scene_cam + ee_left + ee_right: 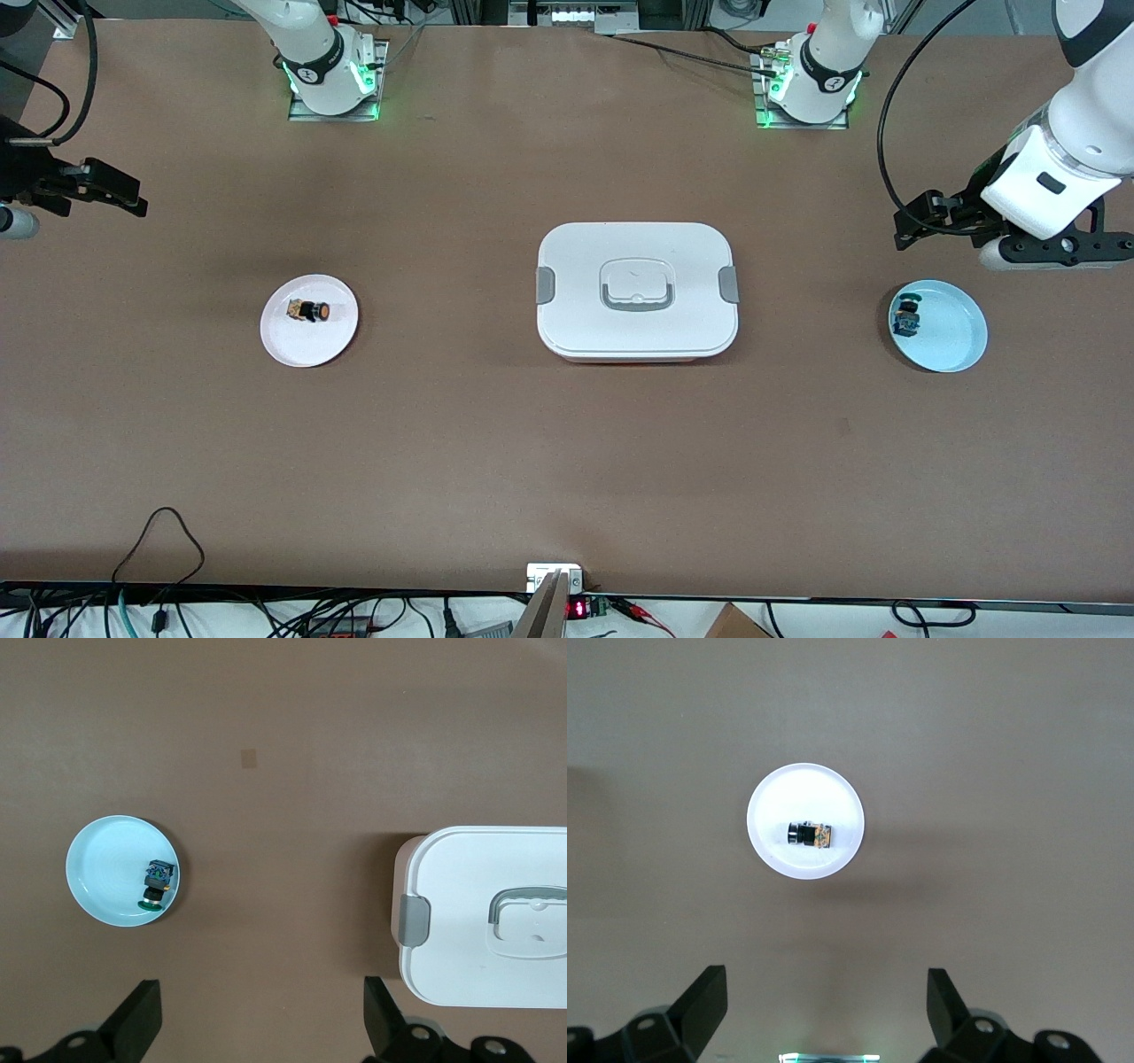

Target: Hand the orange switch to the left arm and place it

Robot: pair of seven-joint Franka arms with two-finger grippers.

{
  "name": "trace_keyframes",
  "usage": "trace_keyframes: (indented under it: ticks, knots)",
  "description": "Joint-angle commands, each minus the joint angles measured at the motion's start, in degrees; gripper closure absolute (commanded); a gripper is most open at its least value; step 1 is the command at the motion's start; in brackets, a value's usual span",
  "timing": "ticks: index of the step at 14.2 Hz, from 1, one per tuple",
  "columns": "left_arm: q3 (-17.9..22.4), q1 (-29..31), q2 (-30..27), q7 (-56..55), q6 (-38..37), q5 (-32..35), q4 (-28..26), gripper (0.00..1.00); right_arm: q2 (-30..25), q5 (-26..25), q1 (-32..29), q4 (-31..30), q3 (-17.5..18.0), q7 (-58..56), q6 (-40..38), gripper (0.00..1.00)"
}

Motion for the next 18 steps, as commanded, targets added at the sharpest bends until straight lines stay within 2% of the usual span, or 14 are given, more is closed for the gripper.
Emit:
trace_keyframes:
  ticks: [1,5,10,14,18]
  knots:
    - [0.0,0.1,0.7,-0.5,-0.9,0.3,1.6,0.00,-0.9,-0.4,0.0,0.4,0.2,0.6,-1.4,0.00]
    - [0.0,0.1,0.7,-0.5,-0.9,0.3,1.6,0.00,-0.7,-0.3,0.0,0.4,0.2,0.6,-1.3,0.00]
    - [-0.1,-0.1,0.7,-0.5,-0.9,0.3,1.6,0.00,2.1,-1.0,-0.3,0.3,0.1,-0.4,-1.3,0.00]
    - [-0.1,-0.1,0.6,-0.5,-0.8,0.3,1.6,0.00,5.5,-1.0,-0.1,0.2,0.2,-0.2,1.6,0.00]
    - [-0.1,-0.1,0.6,-0.5,-0.9,0.3,1.6,0.00,9.7,-1.1,-0.5,-1.1,0.1,0.4,7.9,0.00]
